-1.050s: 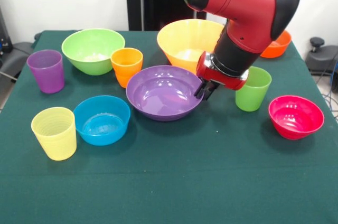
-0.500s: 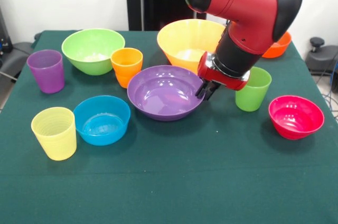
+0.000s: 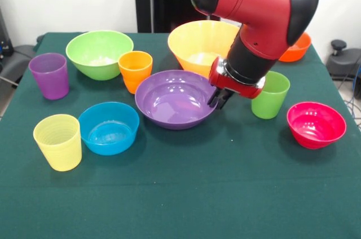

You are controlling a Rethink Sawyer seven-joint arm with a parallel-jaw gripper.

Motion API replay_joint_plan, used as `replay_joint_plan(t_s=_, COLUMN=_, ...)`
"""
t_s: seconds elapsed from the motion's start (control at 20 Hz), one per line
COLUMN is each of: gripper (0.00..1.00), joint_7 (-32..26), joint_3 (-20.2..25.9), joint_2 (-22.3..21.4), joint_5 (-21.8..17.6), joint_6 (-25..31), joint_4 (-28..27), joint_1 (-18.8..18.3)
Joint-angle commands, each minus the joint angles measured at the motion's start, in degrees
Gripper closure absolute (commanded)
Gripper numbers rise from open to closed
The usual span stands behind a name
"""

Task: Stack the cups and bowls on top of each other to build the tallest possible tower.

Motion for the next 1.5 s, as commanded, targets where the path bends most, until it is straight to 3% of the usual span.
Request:
replay_joint_plan(t_s=0.05, gripper=1.0, joint_7=2.2, joint_3=9.2, joint_2=1.6, joint_5=1.7, joint_6=0.0, joint_4=-5.3, joint_1=-2.6)
replay_joint_plan(t_s=0.25, gripper=1.0, joint_7=2.0, joint_3=9.2, joint_2=2.2, joint_5=1.6, joint_6=2.8, joint_4=-7.3, joint_1=-3.0)
replay_joint_plan(t_s=1.35, gripper=1.0, joint_7=3.7, joint_3=9.6, joint_2=1.8, joint_5=1.8, joint_6=1.9, joint_4=-6.9, joint_1=-3.3)
replay_joint_plan(t_s=1.5, gripper=1.0, joint_7=1.9, joint_3=10.7, joint_2=1.5, joint_5=1.7, joint_6=2.0, joint_4=-6.1, joint_1=-4.0)
